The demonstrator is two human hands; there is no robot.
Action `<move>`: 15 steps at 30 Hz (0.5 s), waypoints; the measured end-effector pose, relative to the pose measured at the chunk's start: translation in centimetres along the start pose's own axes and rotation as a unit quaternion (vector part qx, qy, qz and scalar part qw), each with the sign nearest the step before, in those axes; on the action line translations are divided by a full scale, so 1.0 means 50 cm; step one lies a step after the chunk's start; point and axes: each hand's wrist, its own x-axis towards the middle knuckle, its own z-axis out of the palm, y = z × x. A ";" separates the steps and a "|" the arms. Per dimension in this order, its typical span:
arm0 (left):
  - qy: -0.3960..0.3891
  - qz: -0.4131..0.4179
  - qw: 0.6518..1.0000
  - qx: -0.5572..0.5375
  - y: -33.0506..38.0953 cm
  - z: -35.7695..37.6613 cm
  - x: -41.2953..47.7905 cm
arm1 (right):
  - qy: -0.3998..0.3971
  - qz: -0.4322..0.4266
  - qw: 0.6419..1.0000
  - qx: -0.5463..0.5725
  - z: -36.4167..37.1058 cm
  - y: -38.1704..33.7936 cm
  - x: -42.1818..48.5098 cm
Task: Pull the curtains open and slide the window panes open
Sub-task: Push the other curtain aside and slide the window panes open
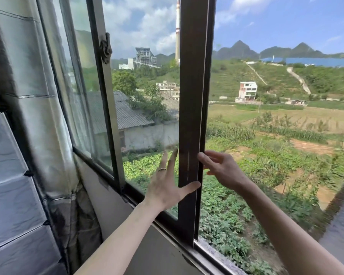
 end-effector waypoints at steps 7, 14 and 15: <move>0.020 -0.047 0.998 -0.044 -0.083 -0.015 0.066 | -0.044 -0.021 0.998 0.026 0.080 0.025 0.125; 0.026 -0.082 0.996 -0.015 -0.159 -0.063 0.115 | -0.088 -0.024 0.994 0.053 0.133 0.046 0.227; 0.037 -0.079 0.996 -0.006 -0.171 -0.065 0.124 | -0.095 -0.033 0.994 0.053 0.140 0.049 0.242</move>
